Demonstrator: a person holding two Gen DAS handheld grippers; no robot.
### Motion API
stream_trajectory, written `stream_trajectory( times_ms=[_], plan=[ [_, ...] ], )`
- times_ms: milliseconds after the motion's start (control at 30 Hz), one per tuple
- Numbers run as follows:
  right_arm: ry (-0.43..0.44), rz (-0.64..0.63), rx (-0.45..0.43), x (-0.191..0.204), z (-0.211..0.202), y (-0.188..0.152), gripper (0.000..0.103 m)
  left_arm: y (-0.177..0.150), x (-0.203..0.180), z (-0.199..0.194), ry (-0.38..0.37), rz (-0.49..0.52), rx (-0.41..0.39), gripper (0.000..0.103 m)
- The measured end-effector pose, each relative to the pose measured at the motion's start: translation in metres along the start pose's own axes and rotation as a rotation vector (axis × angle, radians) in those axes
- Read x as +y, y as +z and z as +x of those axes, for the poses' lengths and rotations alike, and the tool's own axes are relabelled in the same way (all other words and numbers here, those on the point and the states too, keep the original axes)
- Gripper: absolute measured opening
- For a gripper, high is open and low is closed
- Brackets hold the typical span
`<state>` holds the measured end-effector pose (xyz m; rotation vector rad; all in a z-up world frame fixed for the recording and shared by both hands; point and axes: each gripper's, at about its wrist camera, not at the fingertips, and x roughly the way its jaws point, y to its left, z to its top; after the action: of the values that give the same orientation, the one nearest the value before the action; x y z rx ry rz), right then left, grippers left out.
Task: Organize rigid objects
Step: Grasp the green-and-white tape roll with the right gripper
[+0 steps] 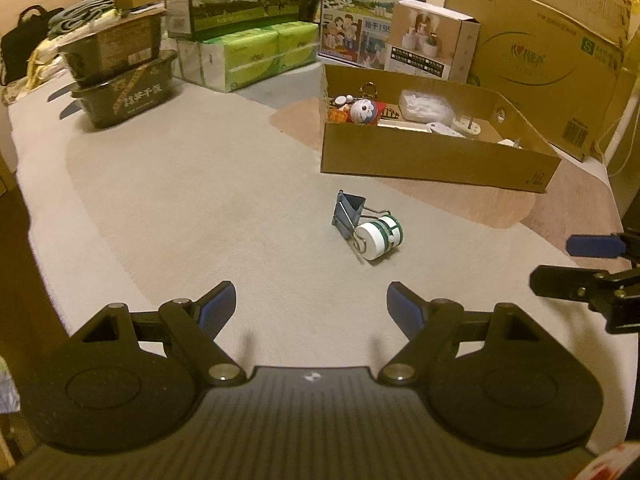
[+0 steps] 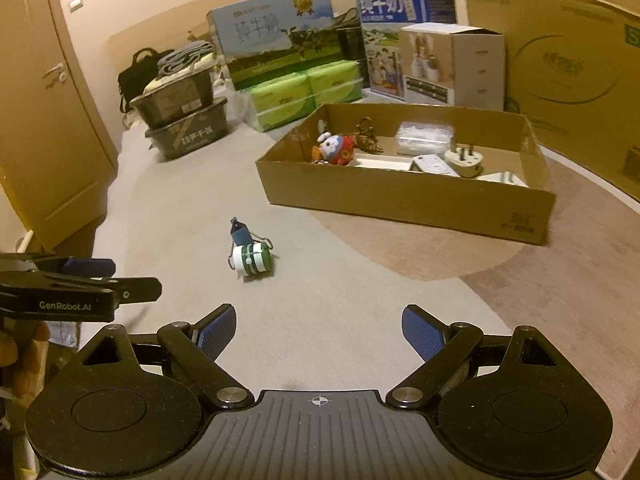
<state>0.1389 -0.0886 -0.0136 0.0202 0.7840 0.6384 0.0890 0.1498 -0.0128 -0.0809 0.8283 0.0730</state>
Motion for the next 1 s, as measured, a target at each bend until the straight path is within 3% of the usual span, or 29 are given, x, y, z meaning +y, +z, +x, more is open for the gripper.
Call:
stream_trajectory(
  times_ms=[333, 733, 1000],
  plan=[
    [0.032, -0.072, 0.001, 0.017, 0.048, 0.008, 0.087, 0.020, 0.026, 0.035, -0.079, 0.148, -0.003, 0.081],
    [0.064, -0.179, 0.024, 0.044, 0.102, 0.017, 0.057, 0.039, 0.052, 0.063, -0.131, 0.203, -0.003, 0.081],
    [0.050, -0.215, 0.045, 0.051, 0.125, 0.019, 0.045, 0.039, 0.053, 0.069, -0.146, 0.195, -0.004, 0.081]
  ],
)
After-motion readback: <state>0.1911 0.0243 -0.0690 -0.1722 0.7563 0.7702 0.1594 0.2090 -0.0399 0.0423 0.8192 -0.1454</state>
